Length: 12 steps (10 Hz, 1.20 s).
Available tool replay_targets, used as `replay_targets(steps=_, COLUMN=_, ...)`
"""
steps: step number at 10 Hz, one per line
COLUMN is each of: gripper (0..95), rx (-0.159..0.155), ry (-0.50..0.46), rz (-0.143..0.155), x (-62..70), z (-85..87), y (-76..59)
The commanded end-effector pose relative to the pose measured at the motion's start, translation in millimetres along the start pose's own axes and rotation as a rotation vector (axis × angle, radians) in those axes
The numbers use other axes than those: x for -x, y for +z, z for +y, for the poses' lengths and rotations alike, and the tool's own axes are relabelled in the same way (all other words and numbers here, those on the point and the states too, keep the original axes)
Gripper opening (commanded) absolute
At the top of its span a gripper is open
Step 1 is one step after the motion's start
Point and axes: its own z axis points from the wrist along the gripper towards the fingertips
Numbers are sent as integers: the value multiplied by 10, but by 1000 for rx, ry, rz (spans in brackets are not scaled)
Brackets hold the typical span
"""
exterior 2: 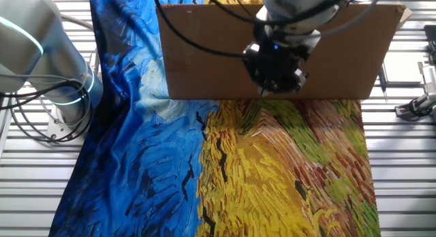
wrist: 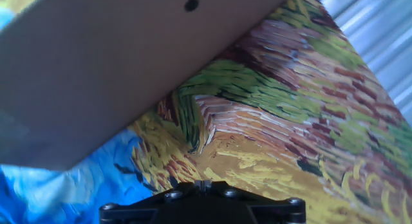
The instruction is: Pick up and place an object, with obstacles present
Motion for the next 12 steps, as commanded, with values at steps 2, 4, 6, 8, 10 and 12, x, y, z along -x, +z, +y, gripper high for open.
replay_targets(steps=2, gripper=0, rx=-41, ry=112, rz=-5, x=-6, z=5, y=3)
replay_targets(steps=4, gripper=0, rx=-57, ry=94, rz=26, x=-18, z=-27, y=53)
replay_targets(steps=6, gripper=0, rx=-58, ry=76, rz=24, x=-132, z=-248, y=246)
replay_targets(steps=8, gripper=0, rx=-64, ry=64, rz=16, x=-277, z=-485, y=417)
replay_targets(steps=10, gripper=0, rx=-73, ry=38, rz=8, x=-394, z=-720, y=625)
replay_targets(steps=12, gripper=0, rx=-80, ry=34, rz=3, x=-403, z=-757, y=777)
